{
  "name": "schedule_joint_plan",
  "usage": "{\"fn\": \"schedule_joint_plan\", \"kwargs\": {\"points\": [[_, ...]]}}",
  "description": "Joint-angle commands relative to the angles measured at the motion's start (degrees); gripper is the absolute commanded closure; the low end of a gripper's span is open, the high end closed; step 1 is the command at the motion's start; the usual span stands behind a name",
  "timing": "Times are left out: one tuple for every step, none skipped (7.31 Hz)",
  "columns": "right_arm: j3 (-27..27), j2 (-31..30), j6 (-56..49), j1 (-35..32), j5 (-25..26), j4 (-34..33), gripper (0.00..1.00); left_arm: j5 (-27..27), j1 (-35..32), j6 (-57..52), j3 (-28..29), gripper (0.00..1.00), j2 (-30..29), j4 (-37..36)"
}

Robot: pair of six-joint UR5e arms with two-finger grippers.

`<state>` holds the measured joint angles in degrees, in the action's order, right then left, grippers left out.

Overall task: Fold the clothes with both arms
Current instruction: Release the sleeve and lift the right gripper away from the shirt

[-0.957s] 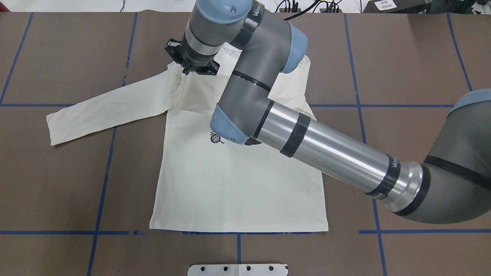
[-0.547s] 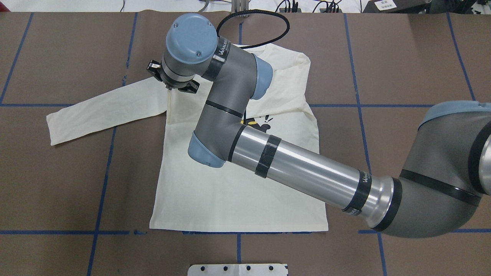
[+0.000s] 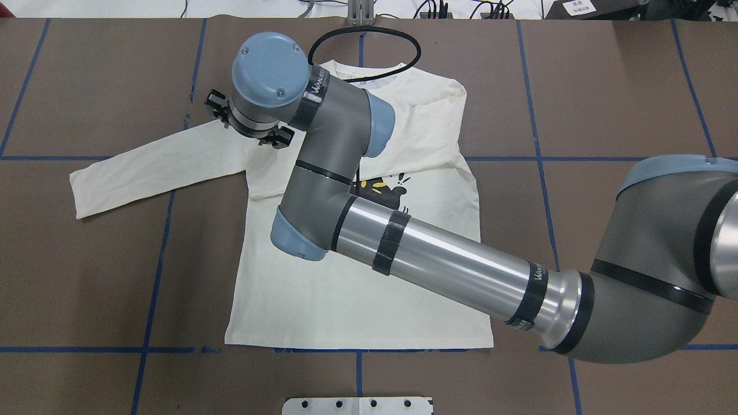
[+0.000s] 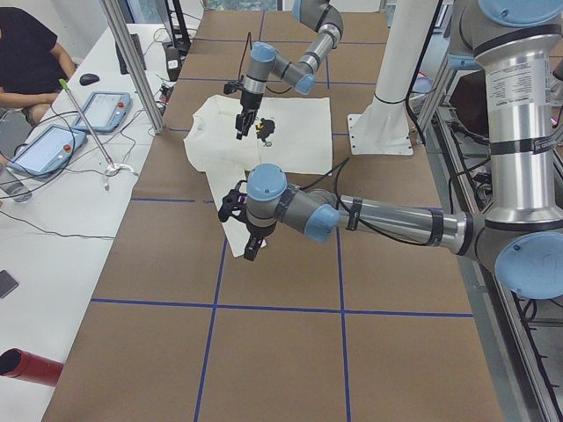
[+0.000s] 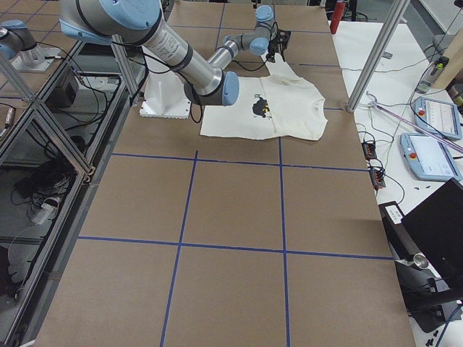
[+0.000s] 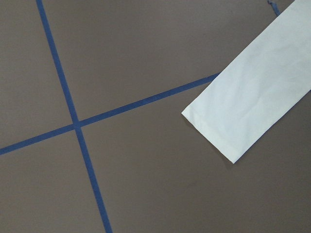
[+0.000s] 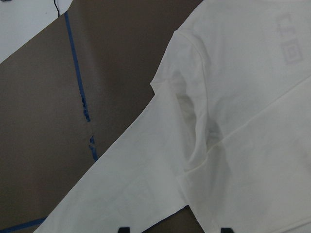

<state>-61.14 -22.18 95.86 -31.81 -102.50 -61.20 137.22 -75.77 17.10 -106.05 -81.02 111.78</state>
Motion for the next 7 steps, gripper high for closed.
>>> {"fn": "schedule_joint_plan", "kwargs": {"points": [[-13.41, -13.95, 0.21, -7.68, -11.32, -0.94, 0.01, -5.87, 9.02, 18.96, 3.20, 0.00, -1.41, 8.59], [-17.48, -20.21, -2.58, -12.52, -17.84, -0.68, 0.01, -6.95, 10.71, 21.02, 8.87, 0.01, -5.07, 11.06], [-23.27, -28.10, -6.70, -16.14, -20.52, -0.51, 0.01, -6.97, 10.73, 21.05, 15.63, 0.03, -10.42, 11.52], [-28.98, -35.75, -13.27, -19.48, -22.20, -0.33, 0.01, -6.88, 10.73, 20.52, 20.66, 0.04, -14.30, 11.79], [-31.56, -40.87, -17.94, -22.47, -25.17, -0.07, 0.01, -7.05, 10.73, 20.43, 23.67, 0.06, -15.64, 14.14], [-33.15, -45.36, -22.25, -25.38, -27.47, -0.06, 0.01, -7.14, 10.73, 20.34, 27.44, 0.10, -17.22, 16.69], [-34.21, -48.80, -27.60, -28.28, -30.19, 0.02, 0.01, -7.05, 10.81, 20.60, 30.26, 0.12, -18.72, 18.80]]}}
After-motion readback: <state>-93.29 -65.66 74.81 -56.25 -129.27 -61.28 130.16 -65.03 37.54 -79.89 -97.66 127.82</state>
